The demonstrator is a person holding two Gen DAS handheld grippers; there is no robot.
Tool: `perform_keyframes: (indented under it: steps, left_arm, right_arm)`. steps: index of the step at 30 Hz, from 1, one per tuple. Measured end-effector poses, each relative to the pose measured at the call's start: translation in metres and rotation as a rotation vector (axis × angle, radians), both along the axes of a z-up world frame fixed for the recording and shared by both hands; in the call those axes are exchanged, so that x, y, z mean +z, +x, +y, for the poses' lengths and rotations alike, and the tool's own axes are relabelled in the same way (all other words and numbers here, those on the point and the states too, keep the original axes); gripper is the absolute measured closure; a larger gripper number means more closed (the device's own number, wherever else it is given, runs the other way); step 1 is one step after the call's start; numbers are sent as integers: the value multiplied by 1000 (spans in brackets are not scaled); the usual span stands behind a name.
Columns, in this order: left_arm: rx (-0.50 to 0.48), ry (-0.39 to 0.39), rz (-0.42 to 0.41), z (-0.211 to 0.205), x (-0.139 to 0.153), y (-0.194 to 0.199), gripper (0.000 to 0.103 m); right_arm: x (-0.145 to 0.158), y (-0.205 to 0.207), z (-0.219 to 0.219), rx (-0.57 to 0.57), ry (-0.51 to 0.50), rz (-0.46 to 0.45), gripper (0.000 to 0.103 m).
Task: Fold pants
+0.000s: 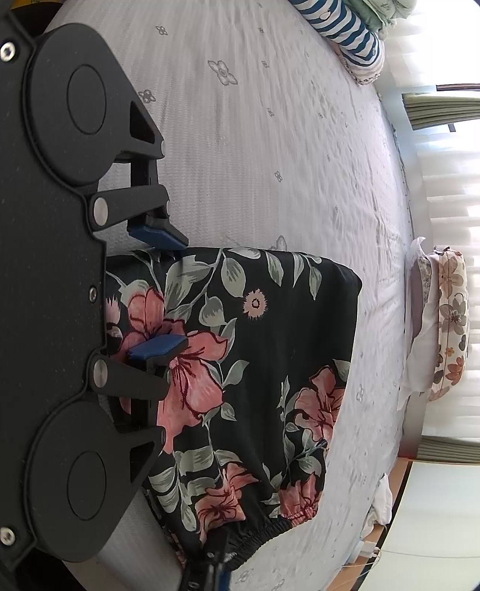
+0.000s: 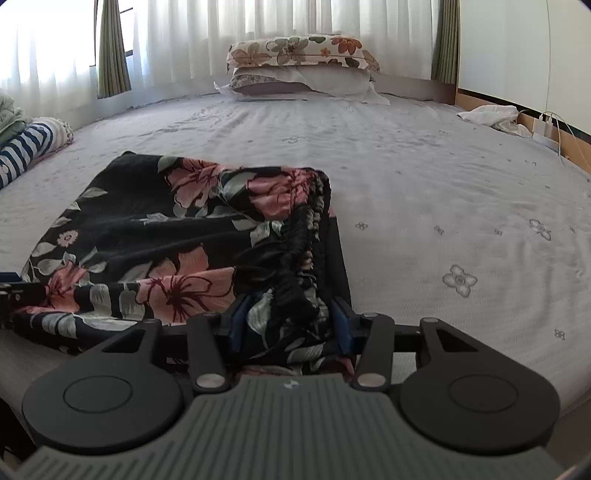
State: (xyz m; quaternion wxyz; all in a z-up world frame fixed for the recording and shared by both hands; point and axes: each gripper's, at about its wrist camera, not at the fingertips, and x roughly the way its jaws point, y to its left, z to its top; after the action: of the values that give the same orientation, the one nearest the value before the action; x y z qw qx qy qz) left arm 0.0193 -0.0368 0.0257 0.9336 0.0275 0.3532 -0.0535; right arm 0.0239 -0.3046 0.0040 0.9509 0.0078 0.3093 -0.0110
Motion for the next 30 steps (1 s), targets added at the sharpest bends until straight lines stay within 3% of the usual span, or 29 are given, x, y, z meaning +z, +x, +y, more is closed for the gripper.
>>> perform_keyframes:
  steps: [3,7,11,14,15,21,23,26,30]
  left_arm:
    - [-4,6,-5,-1,-2,-1,53]
    - [5,-4,-3,0,0,-1,52]
    - [7,-63,-3,11,16,1,50]
    - [-2,-62,-60,20,36,7,35]
    - [-10,-65,-74,23,43,13,30]
    - [-36,-132,-74,35,71,73,29]
    - [-33,-137,-57,35,72,99,35]
    - [-14,-138,-6,32,65,137,62]
    - [3,-133,40,24,46,179,75]
  right_arm:
    - [-7,-4,5,9,-52,-31,42]
    - [-5,-5,4,-6,-37,-34,42]
    - [12,-10,4,-32,-7,-48,34]
    - [28,-20,12,-40,-31,-123,22]
    - [33,-21,17,-35,-43,-143,20]
    - [44,-13,55,53,2,-157,19]
    - [38,-7,76,101,9,-142,19]
    - [27,-1,109,165,-27,-126,19]
    - [14,3,135,216,-45,-105,19]
